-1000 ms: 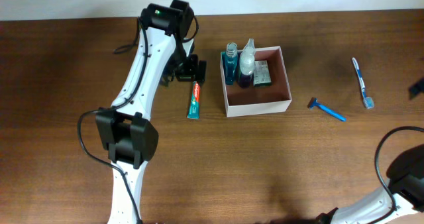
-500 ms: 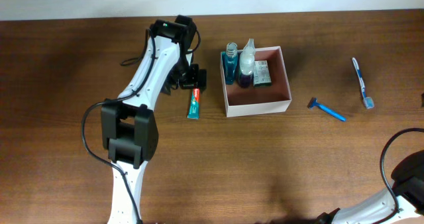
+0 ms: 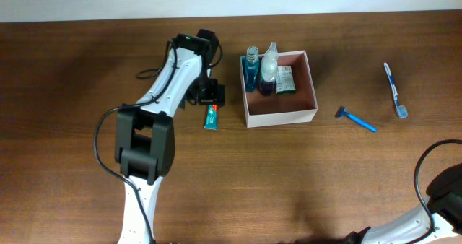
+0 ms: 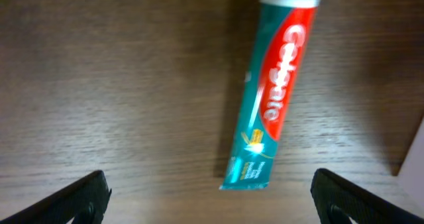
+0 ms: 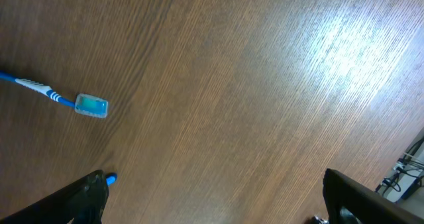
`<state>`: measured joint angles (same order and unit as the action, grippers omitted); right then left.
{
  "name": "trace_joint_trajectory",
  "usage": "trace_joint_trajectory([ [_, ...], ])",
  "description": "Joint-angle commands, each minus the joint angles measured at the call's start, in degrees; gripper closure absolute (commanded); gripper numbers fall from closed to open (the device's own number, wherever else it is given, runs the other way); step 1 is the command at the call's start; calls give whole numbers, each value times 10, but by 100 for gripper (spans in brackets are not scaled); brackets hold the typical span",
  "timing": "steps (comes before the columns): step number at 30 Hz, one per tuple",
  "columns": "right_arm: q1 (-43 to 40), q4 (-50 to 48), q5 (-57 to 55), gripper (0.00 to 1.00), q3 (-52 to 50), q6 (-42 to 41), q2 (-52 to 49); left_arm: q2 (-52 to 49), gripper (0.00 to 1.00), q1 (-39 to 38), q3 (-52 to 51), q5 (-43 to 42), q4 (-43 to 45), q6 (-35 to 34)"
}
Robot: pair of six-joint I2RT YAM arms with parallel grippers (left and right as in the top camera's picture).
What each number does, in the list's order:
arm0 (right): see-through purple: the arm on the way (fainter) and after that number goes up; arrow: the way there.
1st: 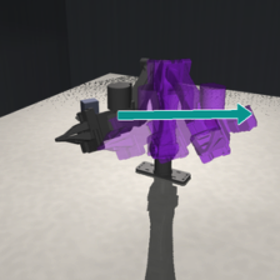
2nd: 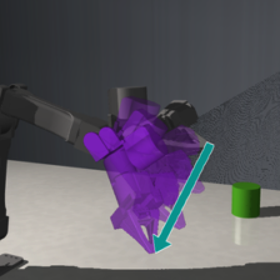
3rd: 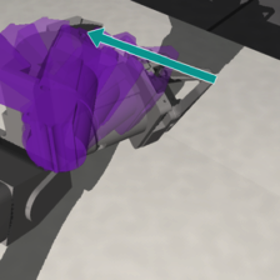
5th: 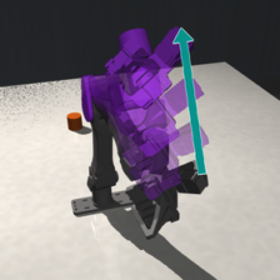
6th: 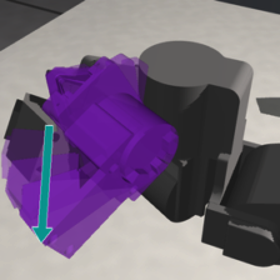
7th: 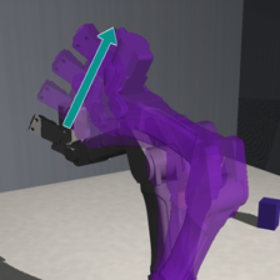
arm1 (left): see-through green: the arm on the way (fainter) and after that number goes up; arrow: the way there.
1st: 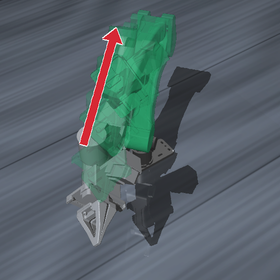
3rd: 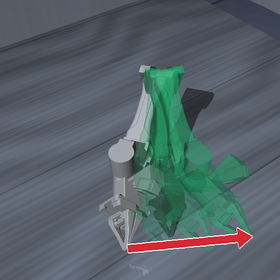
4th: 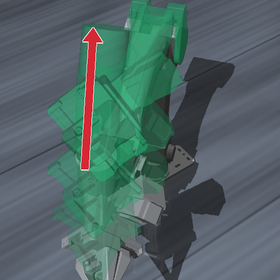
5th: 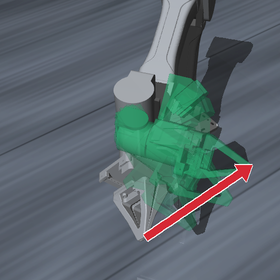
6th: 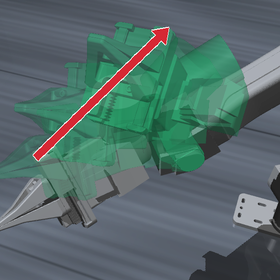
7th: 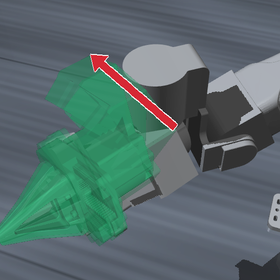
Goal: Pack container
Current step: 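Move the left gripper right over the Colgate toothpaste tube, then lower the left gripper and close it around the toothpaste tube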
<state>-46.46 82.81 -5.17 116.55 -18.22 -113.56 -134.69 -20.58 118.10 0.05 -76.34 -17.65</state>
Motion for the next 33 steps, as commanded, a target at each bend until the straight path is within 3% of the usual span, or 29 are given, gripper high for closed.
trace_joint_trajectory([
  [1,-1,-2,-12,1,-1,-7,6,-4,1,-17,-2,12,12,-7],
  [33,-1,-2,-11,1,-1,-7,6,-51,1,-24,-3,-20,66,8],
])
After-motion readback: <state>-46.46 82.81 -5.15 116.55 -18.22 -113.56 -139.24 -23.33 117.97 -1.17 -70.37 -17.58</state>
